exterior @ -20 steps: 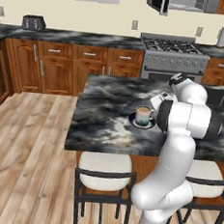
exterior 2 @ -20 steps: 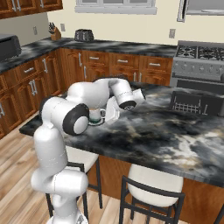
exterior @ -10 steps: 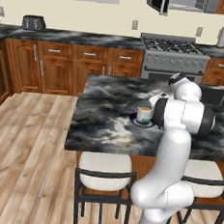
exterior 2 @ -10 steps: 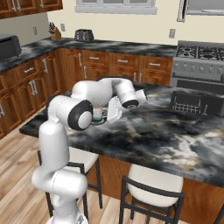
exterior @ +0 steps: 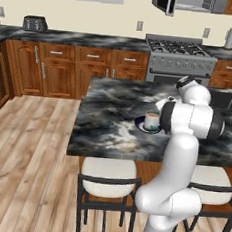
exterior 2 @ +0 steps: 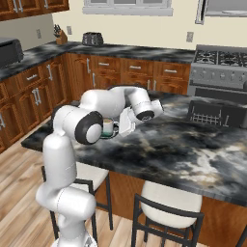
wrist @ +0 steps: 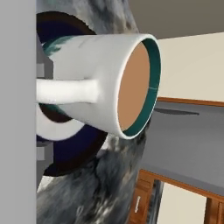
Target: Pick the cup of tea, navigate to the dining table, and place it on the saucer.
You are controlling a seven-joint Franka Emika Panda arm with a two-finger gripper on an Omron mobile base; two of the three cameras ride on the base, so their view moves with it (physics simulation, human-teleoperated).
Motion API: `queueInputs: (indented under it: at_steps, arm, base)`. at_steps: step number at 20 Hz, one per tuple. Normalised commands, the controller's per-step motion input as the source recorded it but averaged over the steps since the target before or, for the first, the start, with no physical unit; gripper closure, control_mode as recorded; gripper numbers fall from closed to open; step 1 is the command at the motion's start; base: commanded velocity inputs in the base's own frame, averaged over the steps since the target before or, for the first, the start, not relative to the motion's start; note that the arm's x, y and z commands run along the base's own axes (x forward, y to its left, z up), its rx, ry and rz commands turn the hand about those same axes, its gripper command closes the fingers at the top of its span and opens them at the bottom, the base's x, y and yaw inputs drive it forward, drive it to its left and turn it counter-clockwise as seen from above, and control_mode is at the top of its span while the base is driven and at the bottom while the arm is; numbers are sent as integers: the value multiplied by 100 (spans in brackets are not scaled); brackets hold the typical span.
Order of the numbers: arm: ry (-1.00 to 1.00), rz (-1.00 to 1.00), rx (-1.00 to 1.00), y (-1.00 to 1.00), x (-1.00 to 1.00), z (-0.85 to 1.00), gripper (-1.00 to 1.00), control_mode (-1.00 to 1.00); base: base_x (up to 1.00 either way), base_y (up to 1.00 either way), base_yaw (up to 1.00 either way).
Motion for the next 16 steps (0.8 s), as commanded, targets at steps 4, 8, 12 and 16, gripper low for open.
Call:
queueInputs:
  at_steps: [4, 8, 12, 16]
  arm:
    - [0, 0, 0, 0, -28, 12, -100, -100]
    - [-1, 1, 0, 0, -17, 20, -100, -100]
    - [-4, 0, 0, 0, -2, 36, -100, -100]
    - [-6, 0, 0, 0, 0, 46, -100, -100]
  base:
    - [0, 0, 0]
    - [0, 0, 0]
    - [0, 0, 0]
    - [0, 0, 0]
